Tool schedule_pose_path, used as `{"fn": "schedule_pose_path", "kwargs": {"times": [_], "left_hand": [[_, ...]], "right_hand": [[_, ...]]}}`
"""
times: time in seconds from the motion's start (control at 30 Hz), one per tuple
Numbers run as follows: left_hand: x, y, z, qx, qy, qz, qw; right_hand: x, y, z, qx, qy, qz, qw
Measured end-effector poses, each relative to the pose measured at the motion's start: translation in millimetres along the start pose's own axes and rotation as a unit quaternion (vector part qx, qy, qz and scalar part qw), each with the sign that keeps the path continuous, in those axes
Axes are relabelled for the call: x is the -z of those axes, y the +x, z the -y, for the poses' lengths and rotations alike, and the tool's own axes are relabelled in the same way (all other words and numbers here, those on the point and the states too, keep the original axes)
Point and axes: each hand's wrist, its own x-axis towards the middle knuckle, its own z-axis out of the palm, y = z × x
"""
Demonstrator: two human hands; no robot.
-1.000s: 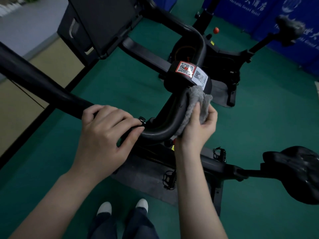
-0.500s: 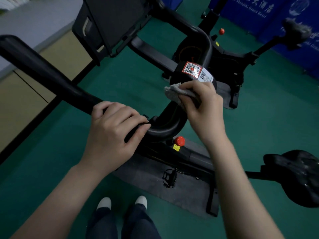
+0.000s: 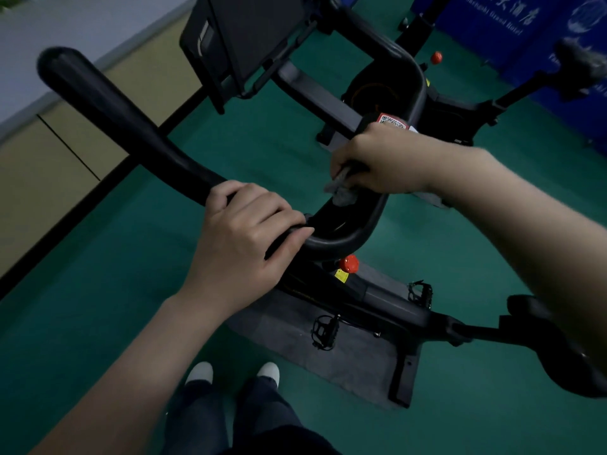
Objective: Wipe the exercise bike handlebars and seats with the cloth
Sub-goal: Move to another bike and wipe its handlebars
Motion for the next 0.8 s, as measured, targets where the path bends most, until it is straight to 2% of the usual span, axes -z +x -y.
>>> {"fn": "schedule_pose_path", "kwargs": {"times": [0.2, 0.3, 0.5, 0.67, 0.73, 0.8], "left_hand": [[-0.5, -0.8, -0.6, -0.001, -0.005, -0.005, 1.0], [-0.8, -0.2, 0.9, -0.002, -0.004, -0.01, 1.0], [-3.4, -0.6, 1.5, -0.005, -0.003, -0.017, 1.0], [-4.0, -0.6, 1.7, -0.008, -0.002, -0.019, 1.0], [-4.8, -0.5, 1.8, -0.01, -0.001, -0.018, 1.0], [-5.0, -0.7, 2.4, -0.011, -0.001, -0.018, 1.0]], "right_hand": [[4.1, 9.3, 14.3, 0.029, 0.111, 0.139, 0.984], [2.5, 13.0, 18.2, 0.049, 0.117, 0.173, 0.977], [6.3, 19.5, 7.2, 0.009, 0.04, 0.131, 0.991], [4.9, 5.4, 9.3, 0.02, 0.071, 0.098, 0.992], [2.1, -0.5, 4.5, 0.001, 0.067, 0.053, 0.996], [-6.6, -9.4, 1.4, -0.016, 0.067, -0.034, 0.997]]}}
